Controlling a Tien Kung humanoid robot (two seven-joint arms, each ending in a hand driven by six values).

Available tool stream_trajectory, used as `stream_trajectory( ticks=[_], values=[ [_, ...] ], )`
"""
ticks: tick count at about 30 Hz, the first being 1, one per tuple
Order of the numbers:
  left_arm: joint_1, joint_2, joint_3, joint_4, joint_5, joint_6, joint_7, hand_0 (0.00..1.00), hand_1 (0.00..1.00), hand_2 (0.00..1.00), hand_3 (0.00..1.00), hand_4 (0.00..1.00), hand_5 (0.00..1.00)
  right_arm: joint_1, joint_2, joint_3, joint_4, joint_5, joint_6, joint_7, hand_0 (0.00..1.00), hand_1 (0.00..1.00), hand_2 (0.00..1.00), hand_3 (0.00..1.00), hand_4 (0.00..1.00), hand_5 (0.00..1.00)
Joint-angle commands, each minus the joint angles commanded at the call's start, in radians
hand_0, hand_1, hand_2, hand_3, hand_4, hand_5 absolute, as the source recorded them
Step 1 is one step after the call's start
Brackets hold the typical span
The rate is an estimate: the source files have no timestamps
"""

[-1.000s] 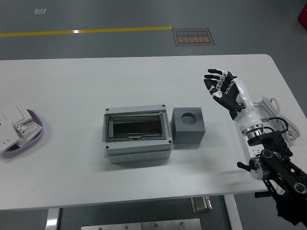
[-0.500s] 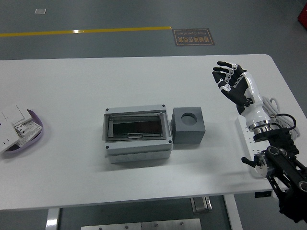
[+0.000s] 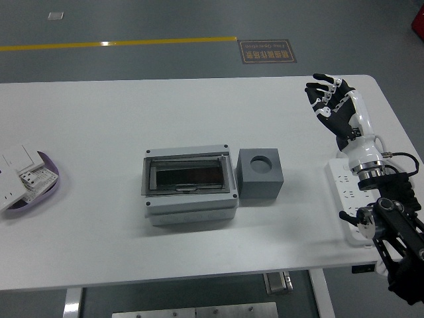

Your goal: Pick up the cylinder from the cube,place it in the box,flap close box

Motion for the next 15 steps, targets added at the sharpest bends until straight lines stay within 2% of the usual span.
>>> stream_trajectory(
  ticks=[15],
  values=[
    [-0.002, 0.003, -0.001, 0.000, -0.007, 0.004, 0.011, 0.588, 0.610, 0.606, 0.625, 0.644, 0.175, 0.004, 0.012, -0.015, -0.024, 0.003, 0.027, -0.036, 0.737, 0.649, 0.630, 0.645, 0.727, 0.282]
  ],
)
